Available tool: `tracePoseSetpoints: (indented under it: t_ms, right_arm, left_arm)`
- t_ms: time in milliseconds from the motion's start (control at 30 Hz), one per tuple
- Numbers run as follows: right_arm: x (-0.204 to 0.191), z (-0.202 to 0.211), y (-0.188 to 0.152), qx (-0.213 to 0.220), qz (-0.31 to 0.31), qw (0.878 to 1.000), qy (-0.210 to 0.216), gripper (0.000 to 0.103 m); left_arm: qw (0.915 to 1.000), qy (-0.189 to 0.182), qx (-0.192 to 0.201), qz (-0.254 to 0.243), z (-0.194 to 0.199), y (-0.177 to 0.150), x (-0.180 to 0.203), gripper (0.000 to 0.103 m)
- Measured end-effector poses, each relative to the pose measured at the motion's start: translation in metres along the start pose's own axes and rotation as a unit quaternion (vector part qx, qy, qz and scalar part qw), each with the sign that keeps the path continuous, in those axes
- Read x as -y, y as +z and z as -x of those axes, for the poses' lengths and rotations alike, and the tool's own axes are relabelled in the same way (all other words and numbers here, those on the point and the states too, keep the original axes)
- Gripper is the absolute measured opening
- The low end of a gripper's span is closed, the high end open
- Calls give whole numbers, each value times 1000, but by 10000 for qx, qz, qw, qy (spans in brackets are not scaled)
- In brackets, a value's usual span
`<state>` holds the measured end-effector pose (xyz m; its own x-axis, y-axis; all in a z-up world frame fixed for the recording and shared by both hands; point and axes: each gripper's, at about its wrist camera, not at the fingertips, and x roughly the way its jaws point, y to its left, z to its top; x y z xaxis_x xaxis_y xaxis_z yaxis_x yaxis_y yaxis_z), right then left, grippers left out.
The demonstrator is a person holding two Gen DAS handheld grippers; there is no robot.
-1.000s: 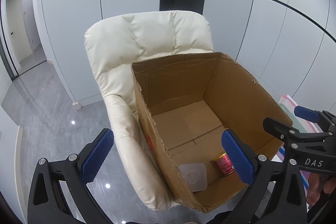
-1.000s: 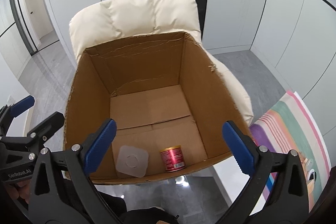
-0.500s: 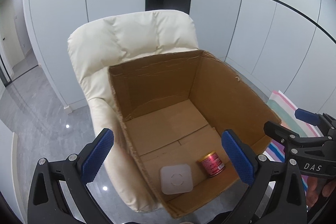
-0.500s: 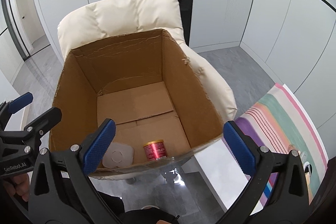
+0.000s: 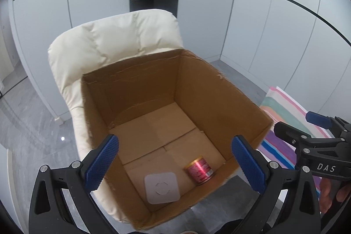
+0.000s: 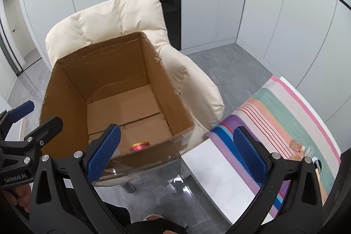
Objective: Organize objects
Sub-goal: 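Withdraw both tools from the cardboard box back toward the table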
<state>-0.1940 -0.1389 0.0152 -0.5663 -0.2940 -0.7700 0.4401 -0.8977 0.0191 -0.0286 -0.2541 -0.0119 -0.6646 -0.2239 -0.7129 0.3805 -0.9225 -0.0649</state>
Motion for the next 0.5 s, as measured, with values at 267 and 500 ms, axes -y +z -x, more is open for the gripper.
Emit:
tracePoseSetpoints:
  t_ms: [267, 500]
  right_arm:
    - [30, 9, -10, 10, -156, 9997, -165, 103]
    - [59, 17, -21, -21, -364, 9988, -331, 103]
  left_arm:
    - [9997, -190, -29, -175, -4, 1, 29, 103]
    - [9984, -398, -30, -397, -5, 1, 60, 103]
